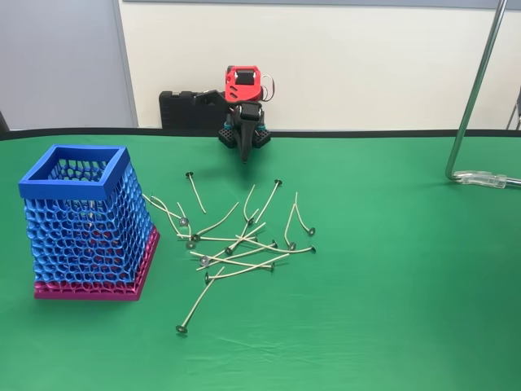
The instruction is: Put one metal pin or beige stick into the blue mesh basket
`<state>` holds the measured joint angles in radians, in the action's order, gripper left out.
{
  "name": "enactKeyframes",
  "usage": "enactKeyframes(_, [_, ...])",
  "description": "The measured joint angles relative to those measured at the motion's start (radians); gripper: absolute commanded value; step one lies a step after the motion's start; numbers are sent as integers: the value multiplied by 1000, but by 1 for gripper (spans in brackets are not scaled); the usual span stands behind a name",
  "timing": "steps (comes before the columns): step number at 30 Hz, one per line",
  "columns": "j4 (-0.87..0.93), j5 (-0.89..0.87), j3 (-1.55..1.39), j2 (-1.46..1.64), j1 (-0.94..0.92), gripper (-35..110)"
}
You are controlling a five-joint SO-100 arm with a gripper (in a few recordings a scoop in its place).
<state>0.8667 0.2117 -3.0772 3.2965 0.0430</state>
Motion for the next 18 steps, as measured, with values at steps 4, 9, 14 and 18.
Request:
enactKeyframes(4, [0, 0, 8, -18, 0, 1])
enactKeyframes(9, [0, 2, 61, -83, 6, 1])
enactKeyframes(14, [0, 21, 138, -198, 8, 1])
enactKeyframes(18, [0, 38, 216, -293, 0, 1])
